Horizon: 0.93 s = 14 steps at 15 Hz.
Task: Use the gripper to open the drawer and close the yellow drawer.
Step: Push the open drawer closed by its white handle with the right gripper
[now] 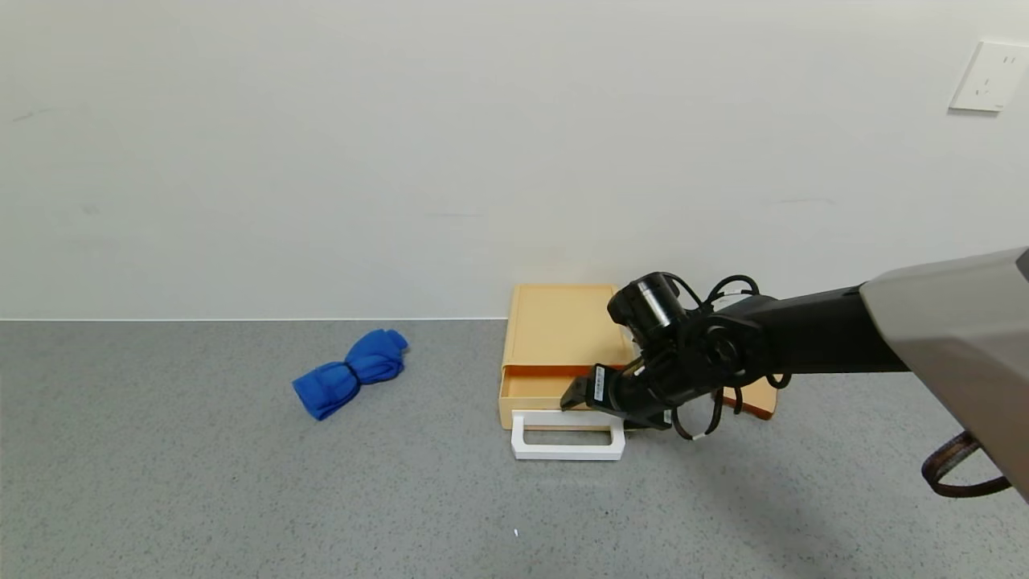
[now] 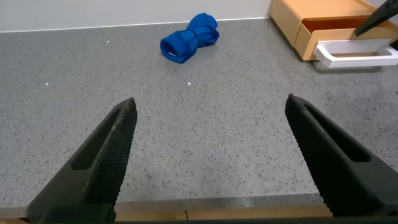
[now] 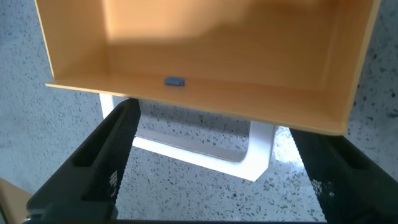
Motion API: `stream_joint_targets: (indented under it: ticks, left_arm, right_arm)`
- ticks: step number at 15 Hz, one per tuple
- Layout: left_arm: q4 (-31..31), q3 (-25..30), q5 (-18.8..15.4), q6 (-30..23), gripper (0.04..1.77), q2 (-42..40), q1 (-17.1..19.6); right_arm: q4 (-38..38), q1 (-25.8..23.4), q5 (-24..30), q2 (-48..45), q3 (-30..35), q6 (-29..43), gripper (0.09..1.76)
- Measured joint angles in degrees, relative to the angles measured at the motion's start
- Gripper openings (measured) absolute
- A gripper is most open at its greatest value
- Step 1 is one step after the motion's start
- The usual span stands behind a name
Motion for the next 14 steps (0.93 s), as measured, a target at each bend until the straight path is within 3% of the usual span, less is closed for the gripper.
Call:
stream_joint_targets:
  ticks: [14]
  left_arm:
    - [0.0, 0.0, 0.1, 0.1, 1.72, 0.0, 0.0]
  right_arm:
    - [2.7, -2.5, -0.9, 6.7, -12.4, -1.3, 1.71]
